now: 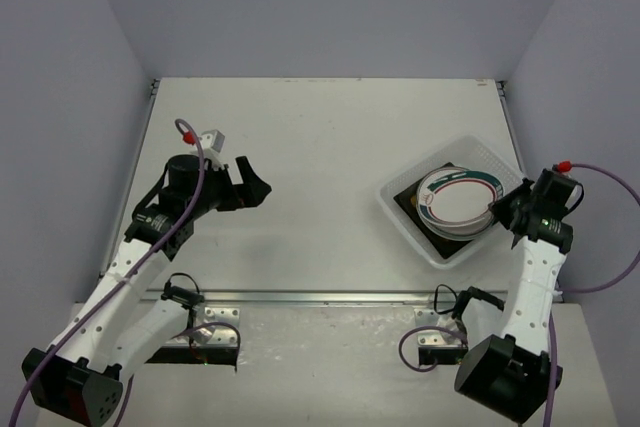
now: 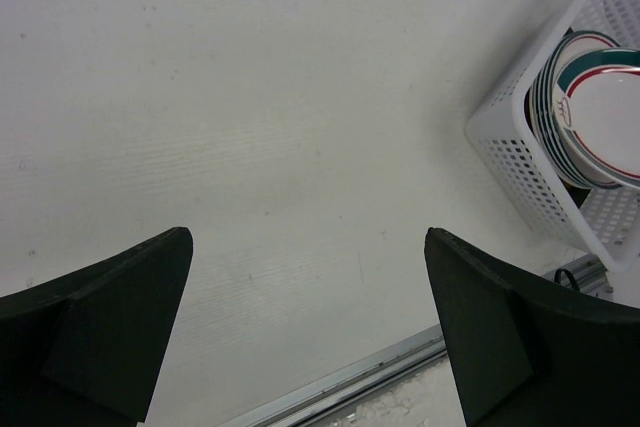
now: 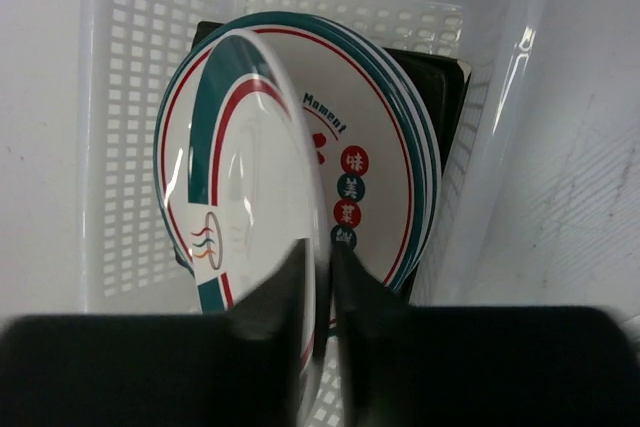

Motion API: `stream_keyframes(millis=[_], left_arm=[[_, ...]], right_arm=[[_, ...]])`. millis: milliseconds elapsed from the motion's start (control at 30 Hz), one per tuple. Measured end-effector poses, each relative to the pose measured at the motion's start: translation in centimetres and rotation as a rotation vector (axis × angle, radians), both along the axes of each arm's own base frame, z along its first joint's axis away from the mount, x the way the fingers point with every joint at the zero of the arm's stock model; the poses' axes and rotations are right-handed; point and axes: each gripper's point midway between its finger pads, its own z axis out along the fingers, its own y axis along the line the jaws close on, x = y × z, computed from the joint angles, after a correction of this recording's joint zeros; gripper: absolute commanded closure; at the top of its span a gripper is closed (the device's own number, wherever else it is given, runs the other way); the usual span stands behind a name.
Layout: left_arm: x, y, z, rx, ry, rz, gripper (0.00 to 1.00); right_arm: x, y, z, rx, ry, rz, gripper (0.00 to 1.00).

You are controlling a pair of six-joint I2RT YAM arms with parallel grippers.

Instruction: Place the plates into the plastic bin on the countertop

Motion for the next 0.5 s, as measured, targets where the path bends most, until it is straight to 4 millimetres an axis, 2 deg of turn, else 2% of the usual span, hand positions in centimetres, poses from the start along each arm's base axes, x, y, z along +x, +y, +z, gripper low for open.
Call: stream_keyframes(millis=[33,133,400,500], left_arm=[[-0.01,-0.06,-0.08,0.004,0.001,-0.007,0.0],[-0.08,-0.23,-0.21,0.009,0.003,-0.021,0.0],[-0.15,-0.43,-0.34,0.008,0.008,-0.036,0.0],[0.05,-0.36,-0.78,0.015,0.023,-0.029,0.0]], right_arm=[[-0.14,0.11,-0.31,0.005,0.008,0.003,0.36],[-0.15,0.01,-0.35,-0.005,0.01,0.007,0.19],[-0.57,-0.59,0.01,-0.061,0.053,0.009,0.07],[0.33,-0.57,0.6,-0.097,0.083,0.048,0.06]])
